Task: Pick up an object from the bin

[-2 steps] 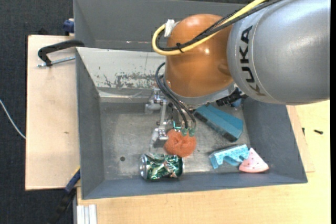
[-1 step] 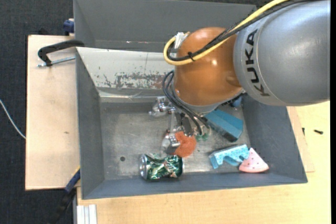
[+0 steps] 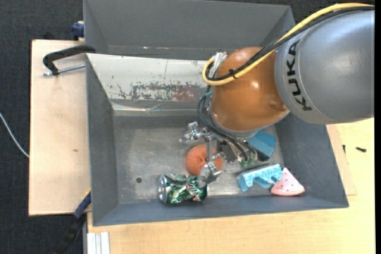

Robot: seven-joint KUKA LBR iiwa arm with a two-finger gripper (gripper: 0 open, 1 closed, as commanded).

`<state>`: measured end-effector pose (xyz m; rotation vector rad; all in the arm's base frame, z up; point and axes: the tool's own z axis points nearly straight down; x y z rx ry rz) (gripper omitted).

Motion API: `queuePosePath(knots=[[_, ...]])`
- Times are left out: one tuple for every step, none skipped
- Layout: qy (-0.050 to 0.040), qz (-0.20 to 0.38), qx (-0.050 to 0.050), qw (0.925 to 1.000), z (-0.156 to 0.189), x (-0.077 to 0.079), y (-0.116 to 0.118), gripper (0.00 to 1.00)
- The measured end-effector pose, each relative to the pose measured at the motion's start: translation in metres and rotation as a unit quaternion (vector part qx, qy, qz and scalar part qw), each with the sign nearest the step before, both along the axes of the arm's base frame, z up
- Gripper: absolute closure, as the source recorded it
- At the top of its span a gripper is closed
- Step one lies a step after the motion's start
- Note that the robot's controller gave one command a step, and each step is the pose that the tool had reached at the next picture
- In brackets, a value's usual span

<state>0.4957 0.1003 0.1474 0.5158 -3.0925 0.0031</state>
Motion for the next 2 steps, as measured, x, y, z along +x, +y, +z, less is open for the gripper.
queuePosePath(knots=[[-0.0023,0.001,0.002,1.0000,0.002,0.001,0.003,0.00],[-0.0092,-0.014,0.004,0.9998,-0.015,0.004,-0.007,0.00]])
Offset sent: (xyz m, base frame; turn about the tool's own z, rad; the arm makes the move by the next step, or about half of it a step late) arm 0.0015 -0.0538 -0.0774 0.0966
